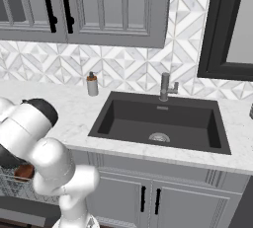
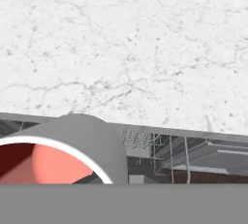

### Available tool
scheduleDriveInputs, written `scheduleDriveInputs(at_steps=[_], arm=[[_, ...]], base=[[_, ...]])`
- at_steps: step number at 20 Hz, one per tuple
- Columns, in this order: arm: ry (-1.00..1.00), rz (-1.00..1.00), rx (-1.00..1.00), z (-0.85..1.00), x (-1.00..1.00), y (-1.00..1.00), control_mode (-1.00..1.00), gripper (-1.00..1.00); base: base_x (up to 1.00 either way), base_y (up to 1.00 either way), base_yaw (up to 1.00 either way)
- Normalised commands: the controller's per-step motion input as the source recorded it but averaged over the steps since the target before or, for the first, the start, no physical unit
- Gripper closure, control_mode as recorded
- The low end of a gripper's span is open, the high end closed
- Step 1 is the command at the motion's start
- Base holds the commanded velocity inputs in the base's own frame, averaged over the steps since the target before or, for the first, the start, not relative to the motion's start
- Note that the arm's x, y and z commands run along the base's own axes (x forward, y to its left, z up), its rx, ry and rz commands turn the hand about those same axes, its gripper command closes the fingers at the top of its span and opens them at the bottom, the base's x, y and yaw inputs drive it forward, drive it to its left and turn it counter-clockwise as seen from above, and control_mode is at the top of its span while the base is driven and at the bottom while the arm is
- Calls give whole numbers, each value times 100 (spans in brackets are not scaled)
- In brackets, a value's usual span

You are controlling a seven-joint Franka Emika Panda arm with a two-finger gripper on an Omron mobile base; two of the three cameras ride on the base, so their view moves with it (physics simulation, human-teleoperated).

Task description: Pick up the cup and bowl from the counter, place them in the dishwasher, and close the dishwasher door.

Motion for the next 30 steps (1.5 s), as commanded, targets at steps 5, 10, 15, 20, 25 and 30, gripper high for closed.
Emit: scheduleDriveInputs(at_steps=[5, 10, 15, 20, 25, 30], arm=[[23, 0, -21, -6, 4, 85, -100, 100], [4, 0, -12, -18, 8, 55, -100, 100], [0, 0, -3, -84, 0, 23, -100, 100], [0, 0, 0, -100, 4, 57, -100, 100], [1, 0, -5, -26, 8, 51, -100, 100], [10, -6, -12, -4, 53, 60, -100, 100]], base=[[0, 0, 0], [0, 0, 0], [0, 0, 0], [0, 0, 0], [0, 0, 0], [0, 0, 0]])
